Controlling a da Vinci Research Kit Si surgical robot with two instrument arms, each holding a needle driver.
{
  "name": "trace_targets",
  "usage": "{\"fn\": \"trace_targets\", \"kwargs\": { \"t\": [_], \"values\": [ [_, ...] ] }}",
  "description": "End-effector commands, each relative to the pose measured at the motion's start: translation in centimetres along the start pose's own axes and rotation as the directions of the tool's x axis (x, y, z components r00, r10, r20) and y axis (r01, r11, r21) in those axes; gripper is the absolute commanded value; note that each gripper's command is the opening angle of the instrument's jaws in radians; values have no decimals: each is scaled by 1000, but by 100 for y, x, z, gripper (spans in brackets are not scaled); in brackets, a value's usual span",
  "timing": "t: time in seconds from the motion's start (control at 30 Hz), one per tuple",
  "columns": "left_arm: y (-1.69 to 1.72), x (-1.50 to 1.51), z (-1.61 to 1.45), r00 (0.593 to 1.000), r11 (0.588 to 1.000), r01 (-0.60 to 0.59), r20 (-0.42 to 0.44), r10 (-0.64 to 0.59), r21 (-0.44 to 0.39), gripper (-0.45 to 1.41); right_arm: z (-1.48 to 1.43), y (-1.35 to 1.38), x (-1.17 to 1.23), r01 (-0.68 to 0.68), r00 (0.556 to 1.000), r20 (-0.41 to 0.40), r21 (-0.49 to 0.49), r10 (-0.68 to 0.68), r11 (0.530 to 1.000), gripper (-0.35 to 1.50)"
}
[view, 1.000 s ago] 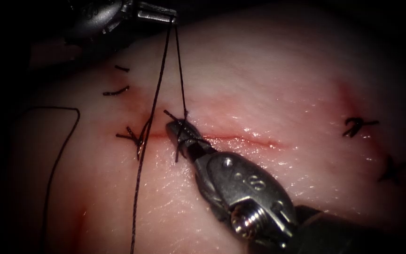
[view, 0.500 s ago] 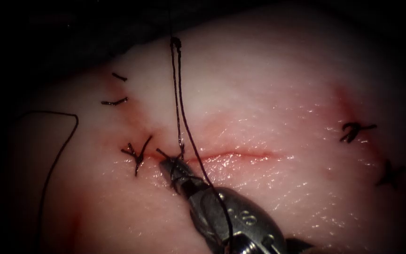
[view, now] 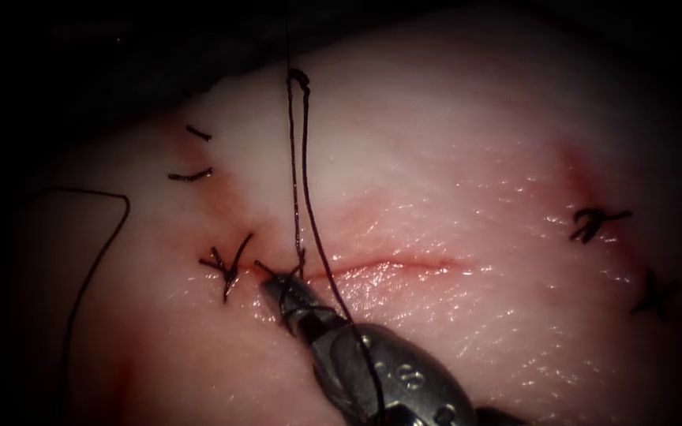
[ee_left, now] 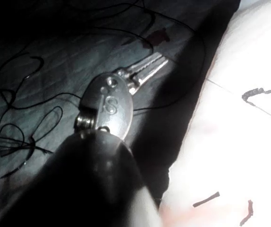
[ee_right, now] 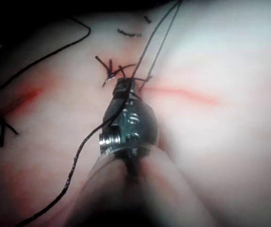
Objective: Wound Closure
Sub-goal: Pull the right tool down and the left tool up to secure the suture, then with the left tool grab the suture again to continue tightening.
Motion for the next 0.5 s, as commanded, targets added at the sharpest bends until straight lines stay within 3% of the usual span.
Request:
{"fn": "trace_targets", "kwargs": {
  "t": [0.03, 0.43, 0.5],
  "values": [
    [-13, 1, 4, 1000, 1000, -5, 11, 5, 15, -45, 8, -10, 5, -1, 1000, -5, 4, 1, 1000, -35],
    [3, 8, 5, 999, 999, 4, 51, -6, 44, -45, 8, -11, 4, 10, 1000, -14, 3, -10, 1000, -35],
    [11, 11, 6, 999, 1000, 4, 53, -5, 18, -45, 9, -9, 6, 18, 999, -29, 3, -18, 1000, -35]
  ]
}}
